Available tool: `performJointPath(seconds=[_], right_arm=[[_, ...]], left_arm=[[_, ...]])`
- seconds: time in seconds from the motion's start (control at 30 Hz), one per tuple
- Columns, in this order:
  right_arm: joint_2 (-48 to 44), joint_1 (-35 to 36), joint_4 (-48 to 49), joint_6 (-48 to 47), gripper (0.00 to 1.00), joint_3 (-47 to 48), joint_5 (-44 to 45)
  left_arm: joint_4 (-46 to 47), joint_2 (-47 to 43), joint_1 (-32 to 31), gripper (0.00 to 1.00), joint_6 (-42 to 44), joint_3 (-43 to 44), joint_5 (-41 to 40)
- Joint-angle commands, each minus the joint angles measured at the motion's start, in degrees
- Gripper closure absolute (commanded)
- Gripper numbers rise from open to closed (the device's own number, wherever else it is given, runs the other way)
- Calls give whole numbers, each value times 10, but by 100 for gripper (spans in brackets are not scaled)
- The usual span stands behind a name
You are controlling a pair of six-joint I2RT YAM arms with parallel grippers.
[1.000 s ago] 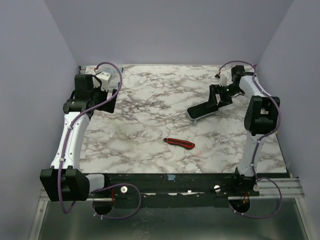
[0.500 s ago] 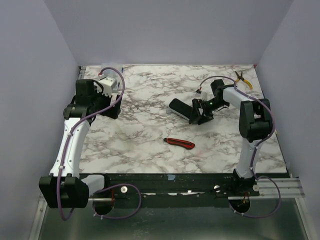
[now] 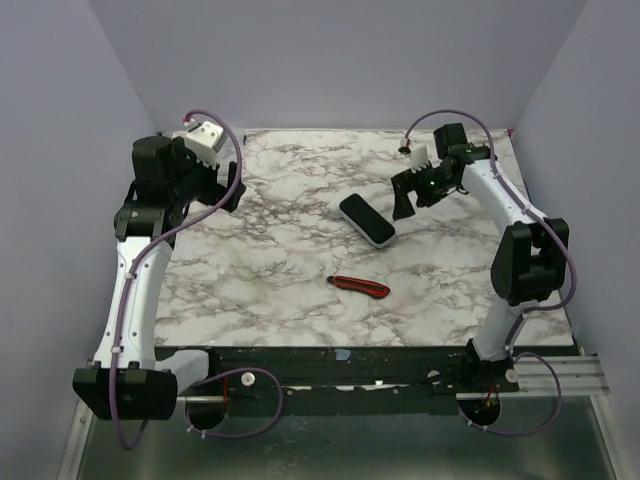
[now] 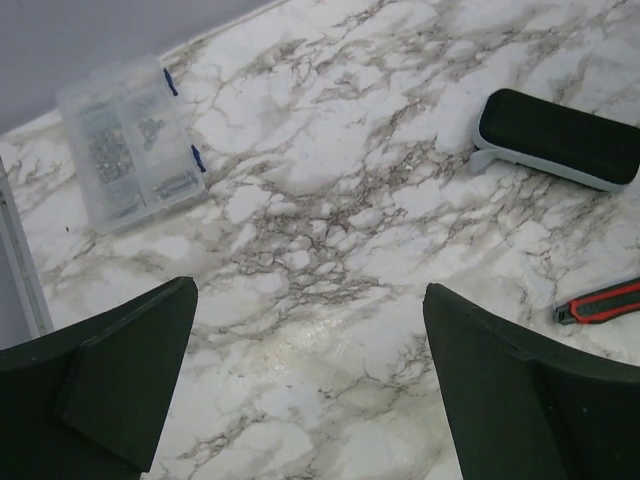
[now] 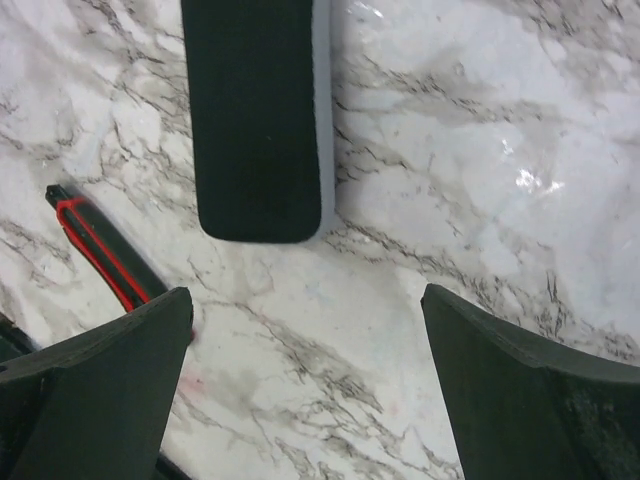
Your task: Open the umbrella
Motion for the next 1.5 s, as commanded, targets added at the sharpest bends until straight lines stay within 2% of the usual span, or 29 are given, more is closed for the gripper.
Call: performJointPath(seconds=[0.0, 0.07, 0.23, 0.5, 0.73, 0.9, 0.97, 1.1, 1.47], right_arm=[[11, 66, 22, 19, 0, 6, 85], [21, 92, 35, 24, 0, 6, 115], [61, 152, 44, 26, 0, 38, 172], [111, 190, 61, 14, 1, 44, 213], [140, 195, 82, -13, 15, 33, 224], [123, 218, 120, -30, 30, -18, 226], [112, 232, 146, -37, 37, -45, 234], [91, 259, 192, -53, 44, -94, 232], [33, 301, 275, -87, 46, -178, 168]], left_arm=[[-20, 60, -1, 1, -9, 94, 4], [-19, 62, -1, 1, -11, 89, -1], [95, -9, -1, 1, -36, -21, -28], [80, -35, -1, 1, -71, -70, -65], [97, -56, -1, 2, -106, -143, -20], [128, -61, -1, 10, -149, -194, 39], [157, -67, -1, 13, -173, -221, 51], [195, -63, -15, 18, -187, -261, 56], [288, 69, -95, 44, -240, -299, 44]])
